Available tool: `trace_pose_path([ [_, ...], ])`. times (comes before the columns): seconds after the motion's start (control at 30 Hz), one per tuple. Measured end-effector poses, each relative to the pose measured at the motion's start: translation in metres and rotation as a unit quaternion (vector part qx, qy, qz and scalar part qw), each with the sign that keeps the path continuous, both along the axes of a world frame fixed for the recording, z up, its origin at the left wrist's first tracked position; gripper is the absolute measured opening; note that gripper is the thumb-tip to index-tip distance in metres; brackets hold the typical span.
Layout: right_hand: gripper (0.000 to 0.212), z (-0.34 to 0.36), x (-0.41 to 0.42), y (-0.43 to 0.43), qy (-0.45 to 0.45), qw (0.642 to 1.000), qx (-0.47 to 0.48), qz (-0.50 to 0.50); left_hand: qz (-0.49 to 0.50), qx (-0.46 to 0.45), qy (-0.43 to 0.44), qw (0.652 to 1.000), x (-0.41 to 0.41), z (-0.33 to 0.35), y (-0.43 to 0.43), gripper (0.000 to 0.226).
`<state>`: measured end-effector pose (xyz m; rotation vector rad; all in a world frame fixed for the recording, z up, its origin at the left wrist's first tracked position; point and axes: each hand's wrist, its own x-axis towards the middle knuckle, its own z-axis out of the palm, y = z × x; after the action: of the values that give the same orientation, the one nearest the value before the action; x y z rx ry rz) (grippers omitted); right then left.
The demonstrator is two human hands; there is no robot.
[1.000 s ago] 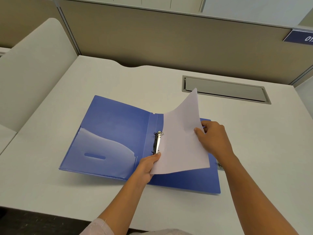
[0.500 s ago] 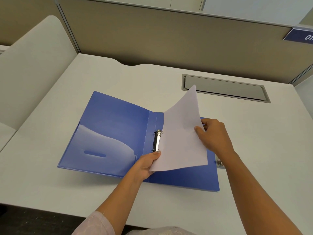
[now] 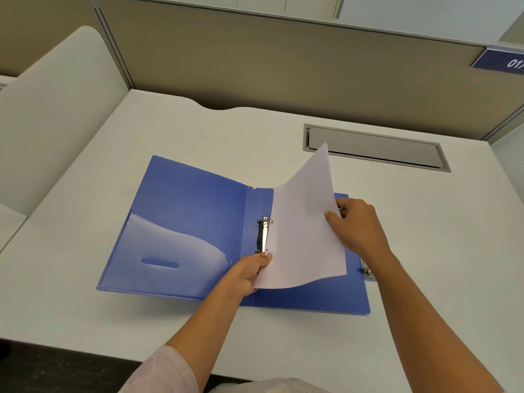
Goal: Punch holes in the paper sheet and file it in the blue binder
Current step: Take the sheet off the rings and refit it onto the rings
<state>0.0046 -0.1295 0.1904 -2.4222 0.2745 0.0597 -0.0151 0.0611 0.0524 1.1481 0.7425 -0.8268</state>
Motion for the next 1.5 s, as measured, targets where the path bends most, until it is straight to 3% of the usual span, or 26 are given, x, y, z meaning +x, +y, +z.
trace_pose_path([
  [0.1,0.026,0.001,-0.001,-0.002,-0.003,1.0,0.003,-0.001,-0.003,-0.009,0.016,1.0,-0.002,0.002,0.002,0.016],
  [0.3,0.027,0.002,0.0,-0.004,-0.009,1.0,0.001,0.003,0.022,-0.06,0.023,0.998,-0.005,0.001,0.001,0.039],
  [0.53,0.026,0.001,0.0,-0.003,-0.007,1.0,0.004,0.008,0.036,-0.057,0.026,0.997,-0.006,0.004,0.0,0.041],
  [0.97,0.028,0.009,0.007,-0.006,-0.014,0.999,-0.002,0.036,0.039,-0.052,0.03,0.997,-0.01,0.013,-0.003,0.015],
  [1.5,0.029,0.002,0.008,-0.011,-0.017,0.999,0.001,0.04,-0.031,0.008,0.041,0.999,-0.005,0.014,-0.013,0.02],
])
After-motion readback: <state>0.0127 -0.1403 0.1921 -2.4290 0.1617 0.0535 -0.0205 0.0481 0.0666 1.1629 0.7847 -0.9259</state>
